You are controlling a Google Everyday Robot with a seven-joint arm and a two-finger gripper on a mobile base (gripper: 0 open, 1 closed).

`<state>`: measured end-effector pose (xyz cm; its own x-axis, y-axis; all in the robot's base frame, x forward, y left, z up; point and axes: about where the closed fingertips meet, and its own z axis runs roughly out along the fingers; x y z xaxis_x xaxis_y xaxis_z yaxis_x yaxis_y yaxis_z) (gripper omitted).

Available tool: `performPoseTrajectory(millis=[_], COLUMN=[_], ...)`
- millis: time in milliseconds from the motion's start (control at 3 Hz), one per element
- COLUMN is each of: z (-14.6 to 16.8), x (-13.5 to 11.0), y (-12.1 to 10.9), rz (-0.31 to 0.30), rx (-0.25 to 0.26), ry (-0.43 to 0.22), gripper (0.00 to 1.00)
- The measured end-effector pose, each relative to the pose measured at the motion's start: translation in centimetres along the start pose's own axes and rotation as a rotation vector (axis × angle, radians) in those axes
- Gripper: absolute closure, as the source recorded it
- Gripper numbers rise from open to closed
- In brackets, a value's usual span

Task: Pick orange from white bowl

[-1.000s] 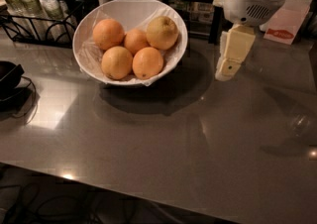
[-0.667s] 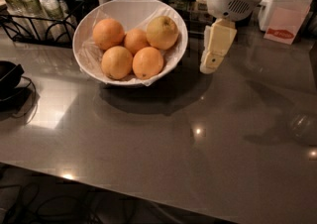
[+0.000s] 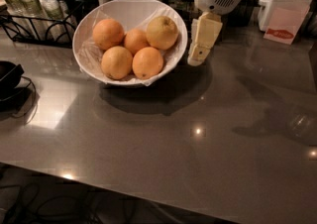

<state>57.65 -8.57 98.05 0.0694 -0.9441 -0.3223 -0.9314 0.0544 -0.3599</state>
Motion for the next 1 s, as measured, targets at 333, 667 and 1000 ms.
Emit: performPoseTrajectory(millis=[333, 667, 1000], z=[0.4, 1.2, 2.0], x=[-0.4, -1.5, -2.1], y=[-0.8, -2.4, -3.7], rz=[0.015, 0.014, 0.030], rx=[0.029, 0.056, 0.067], ry=[-0.036, -0.091, -0.136], gripper=[0.00, 0.00, 0.00])
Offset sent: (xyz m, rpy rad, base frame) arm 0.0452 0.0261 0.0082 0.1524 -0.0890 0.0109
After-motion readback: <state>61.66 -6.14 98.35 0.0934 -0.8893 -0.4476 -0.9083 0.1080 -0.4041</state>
